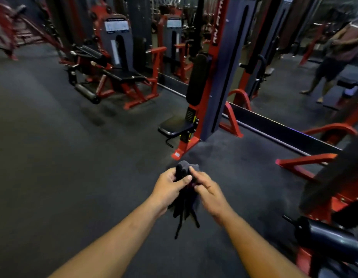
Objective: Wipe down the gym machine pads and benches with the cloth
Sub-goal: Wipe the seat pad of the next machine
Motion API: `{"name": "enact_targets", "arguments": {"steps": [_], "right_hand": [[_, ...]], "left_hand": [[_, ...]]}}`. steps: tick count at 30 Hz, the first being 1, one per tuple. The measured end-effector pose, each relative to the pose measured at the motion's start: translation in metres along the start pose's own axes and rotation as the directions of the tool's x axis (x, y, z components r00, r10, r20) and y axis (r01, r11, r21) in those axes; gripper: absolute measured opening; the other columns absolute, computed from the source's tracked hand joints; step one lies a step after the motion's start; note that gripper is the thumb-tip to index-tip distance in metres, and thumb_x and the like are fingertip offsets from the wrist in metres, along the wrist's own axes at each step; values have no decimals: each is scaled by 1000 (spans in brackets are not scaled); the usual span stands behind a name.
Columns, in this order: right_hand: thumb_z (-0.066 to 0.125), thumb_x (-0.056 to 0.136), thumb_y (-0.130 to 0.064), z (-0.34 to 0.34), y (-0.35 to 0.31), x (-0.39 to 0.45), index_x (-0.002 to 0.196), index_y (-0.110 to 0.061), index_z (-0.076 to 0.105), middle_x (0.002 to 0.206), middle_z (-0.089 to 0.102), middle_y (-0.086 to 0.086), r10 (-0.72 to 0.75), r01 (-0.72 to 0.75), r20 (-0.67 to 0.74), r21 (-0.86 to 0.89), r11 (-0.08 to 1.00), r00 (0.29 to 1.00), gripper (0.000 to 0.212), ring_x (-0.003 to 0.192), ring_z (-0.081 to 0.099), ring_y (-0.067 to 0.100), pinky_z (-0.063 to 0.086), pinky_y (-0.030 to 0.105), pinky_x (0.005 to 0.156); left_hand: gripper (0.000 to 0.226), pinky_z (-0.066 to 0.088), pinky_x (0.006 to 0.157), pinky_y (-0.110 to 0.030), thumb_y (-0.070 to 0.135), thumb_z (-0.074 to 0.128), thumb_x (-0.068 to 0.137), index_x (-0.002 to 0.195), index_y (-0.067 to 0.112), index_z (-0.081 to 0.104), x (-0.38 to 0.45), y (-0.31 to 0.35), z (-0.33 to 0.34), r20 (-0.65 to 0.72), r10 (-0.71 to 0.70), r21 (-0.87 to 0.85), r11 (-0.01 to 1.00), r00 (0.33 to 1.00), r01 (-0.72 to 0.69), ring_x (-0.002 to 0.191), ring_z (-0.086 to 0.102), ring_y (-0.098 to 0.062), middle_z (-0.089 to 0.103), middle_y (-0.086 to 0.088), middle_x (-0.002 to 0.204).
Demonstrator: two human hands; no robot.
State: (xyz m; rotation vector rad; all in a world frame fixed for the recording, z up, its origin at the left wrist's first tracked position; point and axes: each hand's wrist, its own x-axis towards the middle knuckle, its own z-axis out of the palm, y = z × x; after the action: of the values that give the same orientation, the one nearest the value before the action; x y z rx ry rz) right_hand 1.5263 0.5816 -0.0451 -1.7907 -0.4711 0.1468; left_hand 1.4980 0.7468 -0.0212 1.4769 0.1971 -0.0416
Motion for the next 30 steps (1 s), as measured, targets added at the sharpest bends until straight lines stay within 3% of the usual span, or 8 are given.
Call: {"name": "enact_targets", "arguments": {"steps": [4, 7, 10, 14, 17, 22, 25, 30], "right_hand": [[68, 96, -15, 34, -3, 25, 144, -40, 50, 140, 48, -11, 12, -38, -165, -156, 987, 986, 57, 126, 47, 1, 43, 31, 110], [67, 92, -53, 61, -21, 50, 147, -41, 48, 146, 43, -20, -128, 119, 3, -389, 914, 992, 60, 138, 32, -4, 26, 22, 117], [64, 88, -61, 97, -42, 83, 124, -37, 62, 119, 63, -21, -192, 206, 79, -484, 851, 978, 44, 111, 56, 0, 47, 33, 100], [71, 87, -50, 132, -53, 124, 97, -34, 58, 86, 65, -14, -132, 159, 95, -374, 914, 987, 23, 80, 60, 3, 49, 28, 76], [74, 93, -27, 146, -51, 161, 91, -28, 56, 80, 62, -10, -114, 117, 28, -247, 962, 993, 19, 71, 55, 0, 44, 20, 67], [80, 87, -33, 168, -39, 236, 94, -30, 59, 81, 65, -12, -81, 101, 92, -244, 965, 993, 22, 76, 60, 0, 46, 18, 69], [79, 80, -53, 165, -29, 287, 101, -32, 64, 96, 67, -13, -61, 79, 86, -221, 972, 994, 33, 90, 61, 2, 49, 21, 79], [51, 71, -86, 149, 6, 374, 89, -36, 66, 104, 55, -10, -26, 175, 264, -561, 809, 964, 55, 104, 42, 8, 30, 29, 87]], "left_hand": [[20, 53, 104, -43, 13, 59, 103, 121, 10, 69, 2, 10, -82, -29, -6, -100, 995, 1000, 3, 115, 70, -30, 76, -11, 116], [21, 54, 100, -39, 21, 53, 107, 119, 15, 69, 5, 24, -121, -48, 30, -36, 999, 998, -32, 114, 70, -23, 77, -5, 115], [21, 54, 89, -26, 31, 50, 108, 112, 22, 68, 15, 33, -150, -54, 155, 201, 969, 986, -141, 102, 70, -5, 76, 4, 107], [19, 48, 71, -19, 50, 59, 99, 97, 31, 63, 33, 37, -186, -128, 241, 407, 897, 962, -171, 83, 64, 6, 71, 13, 90], [24, 52, 79, -16, 44, 77, 89, 108, 35, 65, 52, 34, -211, -123, 211, 348, 924, 970, -157, 95, 68, 6, 74, 16, 100], [28, 53, 95, -28, 24, 70, 98, 124, 31, 64, 111, 40, -250, -98, 188, 295, 943, 977, -152, 110, 68, -2, 74, 14, 115], [25, 54, 98, -32, 15, 60, 103, 125, 25, 64, 152, 51, -273, -110, 125, 113, 987, 986, -112, 115, 69, -14, 74, 3, 121], [25, 55, 97, -38, 10, 53, 104, 128, 13, 61, 218, 68, -333, -183, 45, -139, 988, 982, -71, 111, 69, -24, 73, -12, 122]]}}
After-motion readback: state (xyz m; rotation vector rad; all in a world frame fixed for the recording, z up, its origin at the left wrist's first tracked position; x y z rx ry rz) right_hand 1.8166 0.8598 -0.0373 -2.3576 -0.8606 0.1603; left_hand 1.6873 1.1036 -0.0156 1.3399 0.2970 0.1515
